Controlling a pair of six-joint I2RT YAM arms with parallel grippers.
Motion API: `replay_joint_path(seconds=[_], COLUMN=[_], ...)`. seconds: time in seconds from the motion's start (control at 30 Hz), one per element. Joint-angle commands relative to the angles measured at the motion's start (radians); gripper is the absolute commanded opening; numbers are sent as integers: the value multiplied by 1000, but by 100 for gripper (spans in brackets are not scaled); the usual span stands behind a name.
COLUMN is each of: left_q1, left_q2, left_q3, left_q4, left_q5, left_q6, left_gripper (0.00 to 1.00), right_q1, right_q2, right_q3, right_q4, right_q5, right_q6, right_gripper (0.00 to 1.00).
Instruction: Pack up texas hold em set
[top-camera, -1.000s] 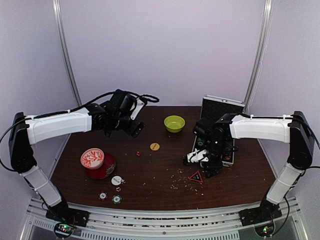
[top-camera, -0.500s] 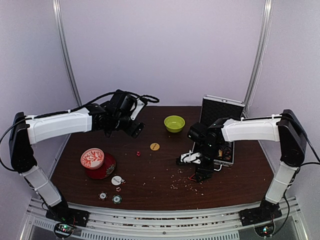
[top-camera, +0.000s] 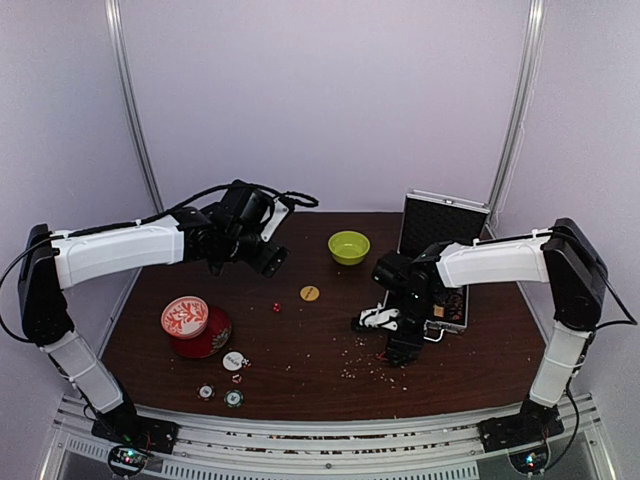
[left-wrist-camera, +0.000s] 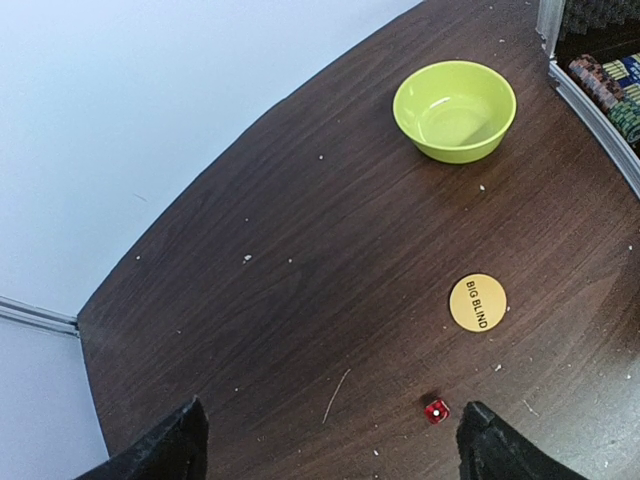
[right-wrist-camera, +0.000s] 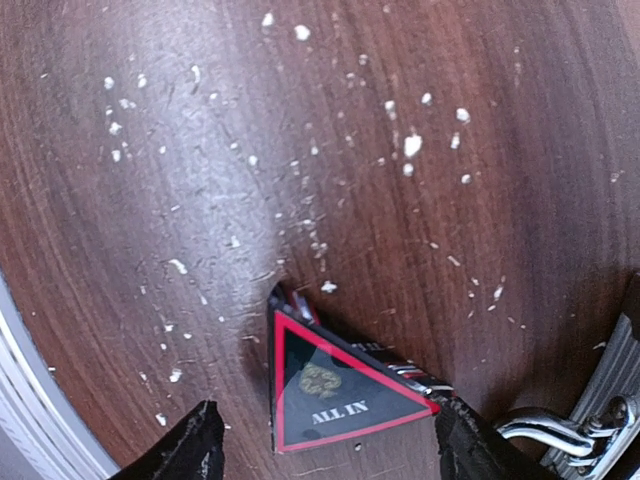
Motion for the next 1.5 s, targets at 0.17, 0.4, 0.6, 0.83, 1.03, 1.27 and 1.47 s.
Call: replay_joint_path(seconds=[0.17, 0.4, 0.6, 0.83, 1.03, 1.27, 1.47], left_q1=[-2, -3, -3, -3, -3, -2, -2], left_q2=[2, 6, 7, 6, 5, 8, 8], left_q3=[29, 30, 32, 31, 31, 32, 34], left_q4=[20, 19, 16, 16, 15, 13, 11], left_q5=[17, 23, 24, 29, 33, 41, 43], left_q6=[7, 7, 7, 7, 7, 7, 7], left_gripper=[88, 88, 88, 88, 88, 88, 88], right_q1=[6, 5, 5, 5, 7, 5, -1], right_q2=[17, -11, 16, 41, 57, 40, -1], right_q3=[-8, 19, 4, 0, -5, 21, 100], right_q4=[26, 0, 11, 30, 39, 29, -35], right_q5=[49, 50, 54, 59, 43, 40, 54], right_q6=[21, 2, -15, -16, -12, -1, -2], right_gripper=[73, 75, 79, 79, 74, 62, 58])
